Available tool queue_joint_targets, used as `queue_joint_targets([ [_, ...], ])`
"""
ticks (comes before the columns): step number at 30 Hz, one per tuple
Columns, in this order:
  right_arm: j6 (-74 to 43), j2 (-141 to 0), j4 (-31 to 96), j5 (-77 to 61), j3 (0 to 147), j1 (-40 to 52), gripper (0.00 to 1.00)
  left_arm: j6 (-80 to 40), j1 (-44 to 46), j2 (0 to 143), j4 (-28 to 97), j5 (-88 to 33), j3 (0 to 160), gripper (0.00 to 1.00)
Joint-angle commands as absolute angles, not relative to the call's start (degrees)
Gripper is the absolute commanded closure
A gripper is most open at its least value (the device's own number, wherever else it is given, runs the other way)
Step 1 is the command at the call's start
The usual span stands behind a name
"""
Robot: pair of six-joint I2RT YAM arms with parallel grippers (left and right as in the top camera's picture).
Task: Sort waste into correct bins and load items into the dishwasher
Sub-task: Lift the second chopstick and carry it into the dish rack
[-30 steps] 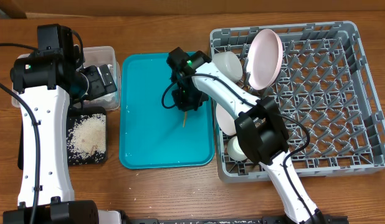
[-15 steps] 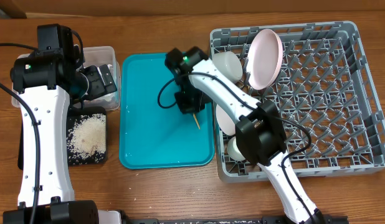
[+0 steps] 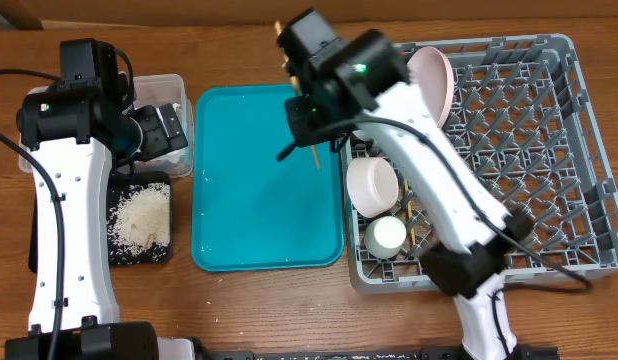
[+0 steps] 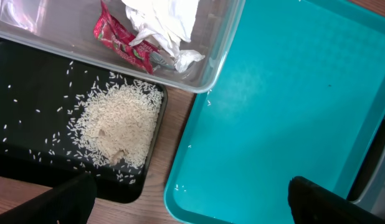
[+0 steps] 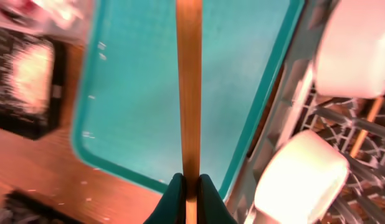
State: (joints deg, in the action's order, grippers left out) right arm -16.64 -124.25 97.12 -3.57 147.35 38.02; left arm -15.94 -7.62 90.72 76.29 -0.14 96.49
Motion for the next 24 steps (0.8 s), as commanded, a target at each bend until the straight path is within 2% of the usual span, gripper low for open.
queue_joint_targets([
  [1, -18.65, -117.78, 97.08, -2.52, 147.98, 38.13, 0.96, -15.42, -7.86, 90.63, 76.23, 0.43, 97.12, 0.00],
  [5, -21.34, -109.78, 97.08, 1.69, 141.08, 37.10, 0.96, -15.42, -7.86, 90.63, 76.25, 0.43, 97.12, 0.00],
  [12, -25.56, -97.17, 97.06, 5.56, 118.10, 30.55, 0.96, -15.42, -7.86, 90.63, 76.25, 0.43, 97.12, 0.00],
  [18, -23.00, -95.29, 93.14, 5.48, 98.21, 21.76, 0.96, -15.42, -7.86, 90.63, 76.25, 0.43, 97.12, 0.00],
  [24, -22.31, -95.31, 83.50, 5.37, 84.27, 20.49, 0.96, -15.42, -7.86, 90.63, 76.25, 0.43, 97.12, 0.00],
])
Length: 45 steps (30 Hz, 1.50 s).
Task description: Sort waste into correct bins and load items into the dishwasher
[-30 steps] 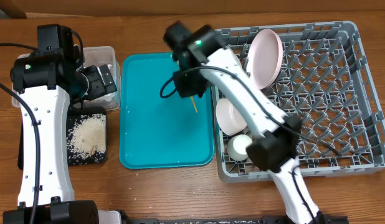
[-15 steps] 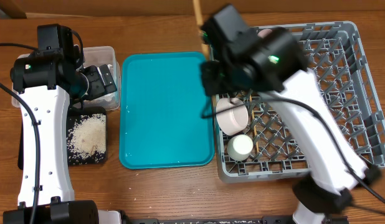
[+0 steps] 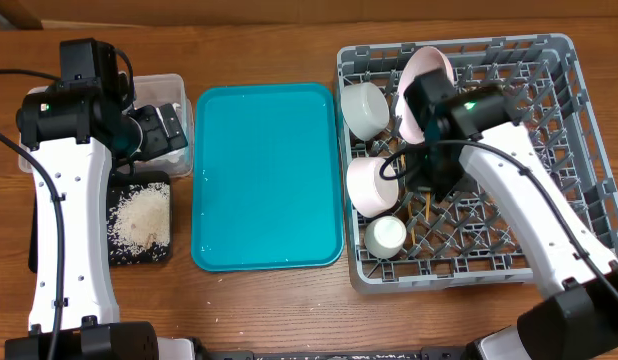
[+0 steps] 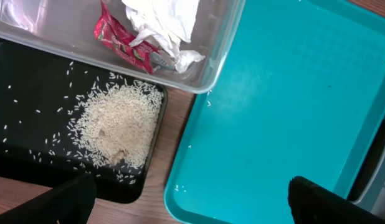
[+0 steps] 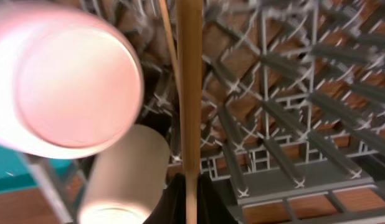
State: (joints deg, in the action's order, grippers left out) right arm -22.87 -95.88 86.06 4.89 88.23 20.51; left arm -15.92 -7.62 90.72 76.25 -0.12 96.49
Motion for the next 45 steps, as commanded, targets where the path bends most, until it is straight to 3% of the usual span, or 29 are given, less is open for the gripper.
queue_joint_targets([
  [1, -22.31, -95.31, 82.61, 5.54, 82.96, 20.49, 0.96, -15.42, -7.86, 90.63, 76.25, 0.43, 97.12, 0.00],
  [4, -22.24, -95.31, 80.40, 6.00, 80.36, 20.49, 0.92, -15.42, -7.86, 90.63, 76.25, 0.43, 97.12, 0.00],
  [8, -20.95, -95.31, 79.72, 6.07, 79.81, 20.49, 0.50, -15.42, -7.86, 90.63, 76.25, 0.43, 97.12, 0.00],
  [9, -20.97, -95.31, 79.79, 6.26, 79.81, 20.49, 0.45, -15.42, -7.86, 90.63, 76.25, 0.43, 97.12, 0.00],
  [22, -20.99, -94.04, 84.44, 6.46, 85.67, 20.49, 0.47, -15.42, -7.86, 90.63, 76.25, 0.43, 97.12, 0.00],
  [31, -21.02, -90.32, 91.48, 5.96, 95.70, 21.65, 0.42, -15.42, -7.86, 90.63, 76.25, 0.43, 97.12, 0.00],
  [36, -22.57, -86.21, 94.61, 5.96, 101.47, 23.53, 0.21, -15.42, -7.86, 90.63, 76.25, 0.43, 97.12, 0.00],
  [37, -22.57, -85.01, 95.53, 5.91, 103.24, 23.81, 0.00, -15.42, -7.86, 90.63, 76.25, 0.43, 97.12, 0.00],
  [45, -22.52, -74.15, 96.90, -7.73, 110.10, 24.14, 0.00, -15.42, -7.86, 90.63, 76.25, 0.43, 97.12, 0.00],
])
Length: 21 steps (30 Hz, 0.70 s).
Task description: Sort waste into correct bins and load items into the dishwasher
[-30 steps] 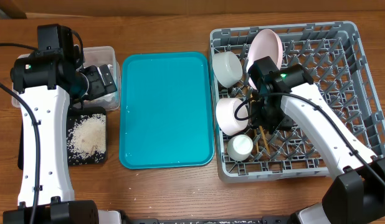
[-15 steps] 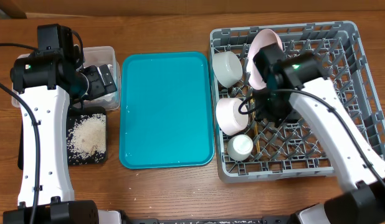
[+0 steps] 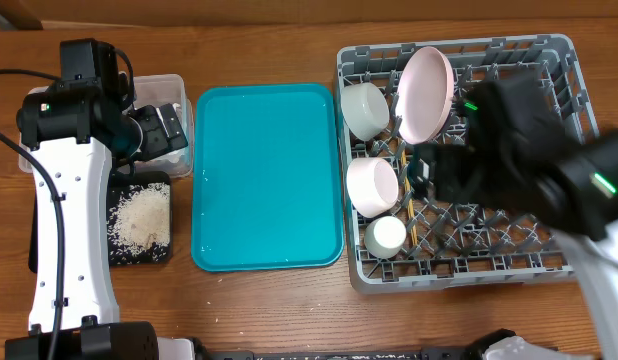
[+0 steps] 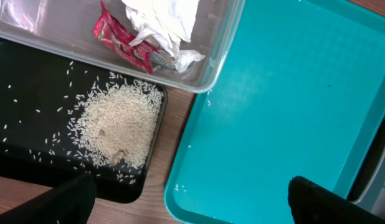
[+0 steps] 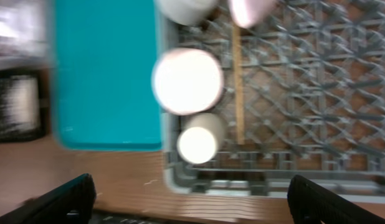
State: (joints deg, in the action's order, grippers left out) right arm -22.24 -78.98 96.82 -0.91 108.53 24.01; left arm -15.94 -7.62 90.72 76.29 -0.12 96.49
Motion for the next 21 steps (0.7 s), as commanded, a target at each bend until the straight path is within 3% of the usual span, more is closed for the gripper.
queue_joint_targets([
  [1, -22.50, -73.14, 96.90, -7.60, 110.10, 24.14, 0.00, -15.42, -7.86, 90.63, 76.23, 0.43, 97.12, 0.00],
  [7, -22.00, -68.36, 95.98, -0.99, 110.10, 24.14, 0.00, -15.42, -7.86, 90.63, 76.23, 0.43, 97.12, 0.00],
  [13, -10.02, -64.47, 91.59, 0.86, 109.45, 23.53, 0.00, -15.42, -7.86, 90.63, 76.25, 0.43, 97.12, 0.00],
  [21, -8.45, -54.85, 75.59, -0.40, 98.19, 10.79, 0.00, -15.42, -7.86, 90.63, 76.25, 0.43, 97.12, 0.00],
])
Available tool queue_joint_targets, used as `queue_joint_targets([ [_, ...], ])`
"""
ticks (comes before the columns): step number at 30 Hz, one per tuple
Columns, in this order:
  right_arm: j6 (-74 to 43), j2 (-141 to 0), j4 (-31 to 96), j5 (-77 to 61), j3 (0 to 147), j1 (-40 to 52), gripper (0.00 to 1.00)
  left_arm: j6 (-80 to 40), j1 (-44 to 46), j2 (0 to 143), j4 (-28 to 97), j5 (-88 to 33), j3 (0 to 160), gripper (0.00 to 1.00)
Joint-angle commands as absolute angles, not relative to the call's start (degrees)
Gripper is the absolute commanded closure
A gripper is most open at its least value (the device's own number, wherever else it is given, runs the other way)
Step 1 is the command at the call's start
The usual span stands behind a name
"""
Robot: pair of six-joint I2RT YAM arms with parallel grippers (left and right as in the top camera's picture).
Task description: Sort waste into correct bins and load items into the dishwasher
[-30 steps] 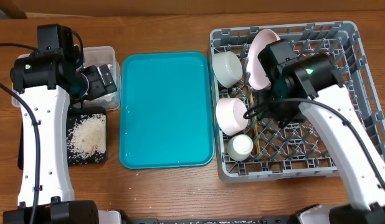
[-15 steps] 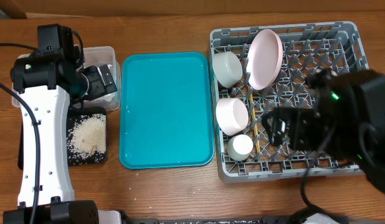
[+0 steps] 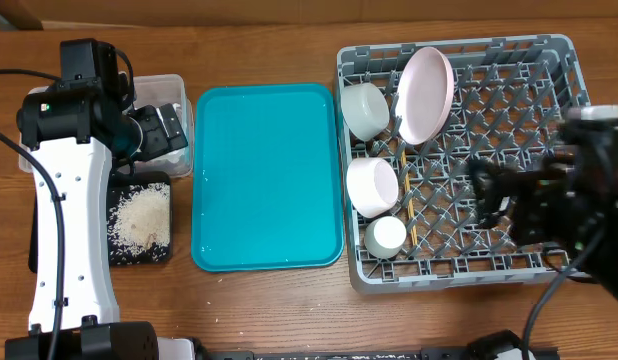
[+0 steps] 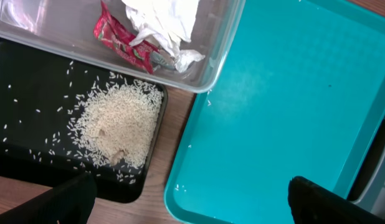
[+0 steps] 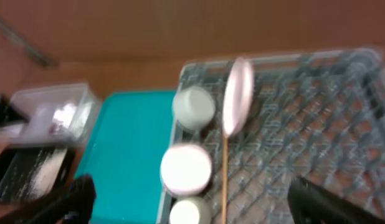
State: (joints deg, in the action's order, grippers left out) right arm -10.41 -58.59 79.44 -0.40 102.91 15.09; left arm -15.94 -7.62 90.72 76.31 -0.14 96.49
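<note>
A wooden chopstick (image 3: 406, 198) lies in the grey dishwasher rack (image 3: 549, 60), just right of a white bowl (image 3: 372, 185) and a white cup (image 3: 386, 236). A pink plate (image 3: 426, 80) and a pale bowl (image 3: 364, 108) stand at the rack's far left. My right gripper (image 5: 192, 208) is open and empty, blurred, high over the rack's front right (image 3: 501, 205). In the right wrist view the chopstick (image 5: 224, 180) runs below the plate (image 5: 237, 96). My left gripper (image 4: 186, 208) hangs open and empty by the clear bin (image 3: 159, 125).
A teal tray (image 3: 267, 175) lies between the bins and the rack. The clear bin (image 4: 211, 56) holds a red wrapper (image 4: 121, 42) and crumpled tissue (image 4: 161, 18). A black tray (image 3: 139, 218) in front of it holds rice (image 4: 118, 124).
My right arm has moved from over the rack's middle to its front right and sits higher, still open. The chopstick stays in the rack. The left arm has not moved.
My right gripper was shut on the chopstick above the teal tray's far right corner. Then it held the stick down inside the rack beside the bowls. Then it was open above the rack with the chopstick lying there, and now it is farther right.
</note>
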Motion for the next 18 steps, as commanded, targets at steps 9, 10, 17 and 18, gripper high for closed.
queue_joint_targets([
  [9, 2.87, -38.28, 52.25, -9.41, 69.78, 2.96, 0.00, -15.42, -7.86, 90.63, 76.25, 0.43, 97.12, 0.00],
  [10, 2.85, -35.79, 49.52, -9.58, 65.17, 2.46, 0.00, -15.44, -7.86, 90.63, 76.23, 0.43, 97.12, 0.00],
  [17, 2.85, -23.07, 34.02, -9.87, 41.34, 0.19, 0.00, -15.42, -7.86, 90.63, 76.23, 0.43, 97.12, 0.00],
  [18, 2.85, -21.30, 31.57, -9.82, 38.20, -0.16, 0.00, -15.44, -7.86, 90.63, 76.25, 0.43, 97.12, 0.00],
])
